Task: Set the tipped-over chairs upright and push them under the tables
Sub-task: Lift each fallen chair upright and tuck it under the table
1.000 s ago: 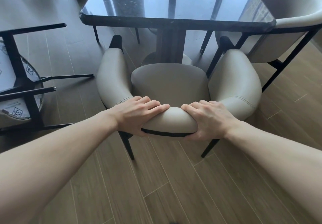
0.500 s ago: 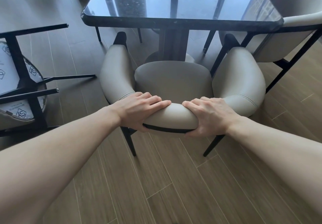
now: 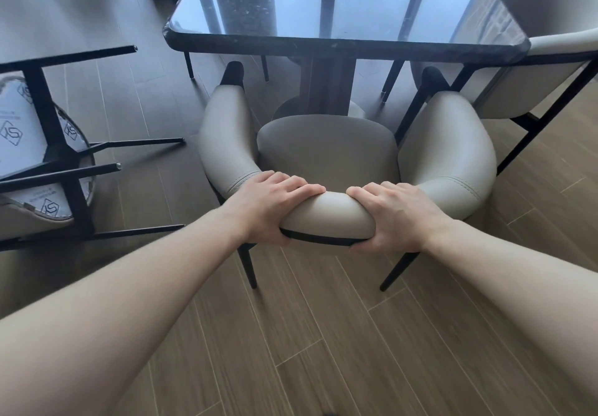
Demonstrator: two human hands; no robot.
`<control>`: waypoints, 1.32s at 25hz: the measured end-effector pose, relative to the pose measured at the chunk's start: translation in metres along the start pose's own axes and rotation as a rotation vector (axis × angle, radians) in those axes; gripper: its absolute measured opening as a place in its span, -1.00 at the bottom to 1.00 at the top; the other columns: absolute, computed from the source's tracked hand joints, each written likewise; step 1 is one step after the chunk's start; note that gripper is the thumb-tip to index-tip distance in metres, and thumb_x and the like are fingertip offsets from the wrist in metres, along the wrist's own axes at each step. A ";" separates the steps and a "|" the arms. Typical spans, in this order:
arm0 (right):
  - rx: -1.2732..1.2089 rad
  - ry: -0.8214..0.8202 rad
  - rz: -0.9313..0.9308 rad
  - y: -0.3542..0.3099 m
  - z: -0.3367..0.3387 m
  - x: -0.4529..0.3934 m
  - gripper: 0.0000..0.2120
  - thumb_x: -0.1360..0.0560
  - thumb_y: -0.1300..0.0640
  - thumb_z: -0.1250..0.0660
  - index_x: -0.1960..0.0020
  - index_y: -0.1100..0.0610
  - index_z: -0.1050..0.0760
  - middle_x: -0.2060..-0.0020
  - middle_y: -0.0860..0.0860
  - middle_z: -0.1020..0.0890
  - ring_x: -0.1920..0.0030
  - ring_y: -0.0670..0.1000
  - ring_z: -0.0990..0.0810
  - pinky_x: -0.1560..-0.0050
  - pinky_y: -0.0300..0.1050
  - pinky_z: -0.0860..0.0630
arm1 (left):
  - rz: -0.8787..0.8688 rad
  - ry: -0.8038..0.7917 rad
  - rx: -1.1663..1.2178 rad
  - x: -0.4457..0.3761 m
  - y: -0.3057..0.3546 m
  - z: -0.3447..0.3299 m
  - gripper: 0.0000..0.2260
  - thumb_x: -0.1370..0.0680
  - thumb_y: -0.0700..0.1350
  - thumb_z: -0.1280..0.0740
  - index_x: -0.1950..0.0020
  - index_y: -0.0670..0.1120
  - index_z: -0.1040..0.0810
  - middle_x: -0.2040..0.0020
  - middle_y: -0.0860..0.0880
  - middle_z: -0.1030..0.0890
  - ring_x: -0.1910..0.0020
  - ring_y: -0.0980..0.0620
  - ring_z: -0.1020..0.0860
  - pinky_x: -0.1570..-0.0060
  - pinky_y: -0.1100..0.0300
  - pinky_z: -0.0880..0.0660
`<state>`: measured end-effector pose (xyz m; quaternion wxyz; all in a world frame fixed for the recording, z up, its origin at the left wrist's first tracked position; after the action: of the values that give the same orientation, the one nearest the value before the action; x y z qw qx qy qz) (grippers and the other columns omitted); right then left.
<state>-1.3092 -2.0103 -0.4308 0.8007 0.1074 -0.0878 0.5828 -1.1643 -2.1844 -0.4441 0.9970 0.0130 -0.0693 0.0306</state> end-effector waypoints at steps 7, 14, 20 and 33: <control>-0.126 -0.081 -0.177 -0.020 0.015 0.012 -0.14 -0.35 -0.28 -0.38 -0.54 -0.07 -0.11 -0.32 0.04 -0.40 -0.31 0.11 -0.39 -0.38 0.07 -0.30 | 0.467 -0.121 0.274 0.019 0.051 0.013 -0.21 -0.48 -0.05 -0.37 -0.62 0.04 -0.03 -0.64 -0.03 0.00 -0.62 -0.12 0.10 -0.55 -0.18 0.04; -0.796 0.152 -0.163 -0.041 0.098 0.041 -0.33 -0.47 -0.01 -0.38 -0.53 -0.02 -0.25 -0.36 0.00 -0.45 -0.39 -0.02 -0.40 -0.26 -0.17 -0.35 | 0.687 0.046 0.998 0.054 0.058 0.097 -0.58 -0.51 -0.11 -0.28 -0.38 0.10 -0.49 -0.08 0.02 -0.61 0.03 0.10 -0.55 0.11 0.34 -0.48; -1.083 0.280 -0.138 -0.069 0.182 0.070 -0.46 -0.52 0.03 -0.40 -0.47 -0.06 -0.36 -0.30 -0.10 -0.53 -0.27 -0.13 -0.48 -0.17 -0.27 -0.32 | 0.801 0.330 1.323 0.109 0.071 0.169 -0.63 -0.54 -0.17 -0.29 -0.29 0.17 -0.56 -0.20 0.16 -0.60 -0.28 0.19 -0.50 -0.10 0.29 -0.39; -1.445 0.373 0.130 -0.130 0.318 0.149 -0.64 -0.55 0.17 -0.35 -0.29 -0.13 -0.53 -0.13 -0.21 -0.65 -0.18 -0.26 -0.59 -0.12 -0.36 -0.49 | 0.853 0.940 1.367 0.270 0.093 0.305 -0.66 -0.46 -0.01 -0.36 -0.18 0.32 -0.61 -0.21 0.28 -0.63 -0.26 0.28 -0.55 -0.26 0.18 -0.44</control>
<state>-1.1451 -1.9997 -0.0947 0.6374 -0.5514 -0.3176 0.4345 -0.9456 -2.0844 -0.1030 0.6031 0.5569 0.3755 0.4303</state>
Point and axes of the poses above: each hand's wrist, its own x-axis away from the middle knuckle, its own z-axis out of the back of the hand, y = z × x, the point moved 3 cm from there along -x, towards the middle knuckle
